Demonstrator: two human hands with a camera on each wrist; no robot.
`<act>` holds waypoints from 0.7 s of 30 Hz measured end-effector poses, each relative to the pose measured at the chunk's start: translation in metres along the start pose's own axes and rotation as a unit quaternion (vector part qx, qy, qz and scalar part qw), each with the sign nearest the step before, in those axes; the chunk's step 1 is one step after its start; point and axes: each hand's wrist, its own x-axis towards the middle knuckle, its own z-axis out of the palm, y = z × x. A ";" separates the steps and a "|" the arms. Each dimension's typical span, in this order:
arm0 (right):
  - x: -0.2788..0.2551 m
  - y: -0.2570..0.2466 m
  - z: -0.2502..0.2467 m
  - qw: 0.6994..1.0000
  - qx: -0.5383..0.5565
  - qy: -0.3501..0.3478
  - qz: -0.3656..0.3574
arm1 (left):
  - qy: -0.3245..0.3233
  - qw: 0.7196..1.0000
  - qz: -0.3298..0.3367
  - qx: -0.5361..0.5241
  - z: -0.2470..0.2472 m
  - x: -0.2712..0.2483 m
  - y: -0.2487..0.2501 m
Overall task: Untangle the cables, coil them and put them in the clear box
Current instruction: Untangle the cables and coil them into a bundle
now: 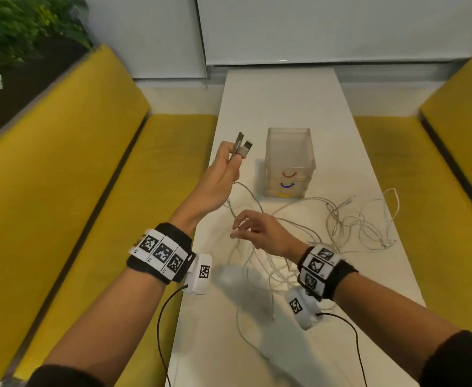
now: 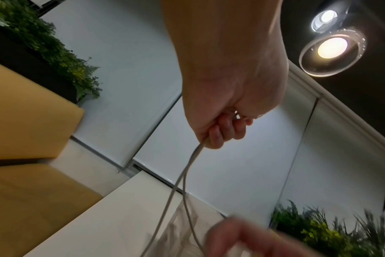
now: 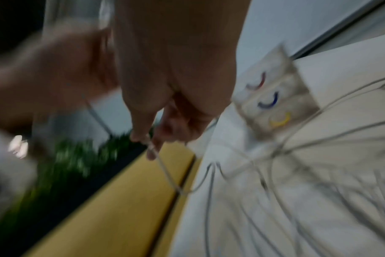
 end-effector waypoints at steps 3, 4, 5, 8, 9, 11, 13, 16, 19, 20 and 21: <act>-0.014 -0.039 -0.044 0.989 0.139 0.056 -0.010 | -0.022 0.999 -0.015 -0.023 0.008 0.005 0.000; -0.019 -0.050 -0.057 0.981 0.168 0.091 -0.027 | -0.037 0.999 -0.018 -0.031 0.011 0.007 0.002; -0.024 -0.059 -0.067 0.971 0.198 0.127 -0.039 | -0.053 0.998 -0.015 -0.032 0.016 0.008 0.005; -0.033 -0.079 -0.089 0.939 0.262 0.217 -0.050 | -0.089 0.995 0.025 -0.026 0.036 0.010 0.020; -0.036 -0.083 -0.094 0.932 0.273 0.232 -0.054 | -0.088 0.995 0.040 -0.015 0.043 0.011 0.026; -0.043 -0.089 -0.099 0.922 0.290 0.251 -0.063 | -0.062 0.996 0.063 -0.009 0.056 0.014 0.034; -0.049 -0.093 -0.102 0.912 0.299 0.271 -0.071 | -0.036 0.997 0.072 -0.016 0.065 0.019 0.039; -0.055 -0.093 -0.103 0.897 0.330 0.287 -0.066 | -0.029 0.997 0.072 -0.016 0.074 0.023 0.040; -0.059 -0.093 -0.100 0.880 0.374 0.288 -0.051 | -0.015 0.997 0.079 0.001 0.082 0.022 0.041; -0.059 -0.094 -0.098 0.877 0.381 0.289 -0.049 | -0.009 0.997 0.076 0.002 0.085 0.021 0.041; -0.059 -0.095 -0.096 0.874 0.387 0.291 -0.049 | -0.002 0.997 0.071 -0.002 0.089 0.020 0.042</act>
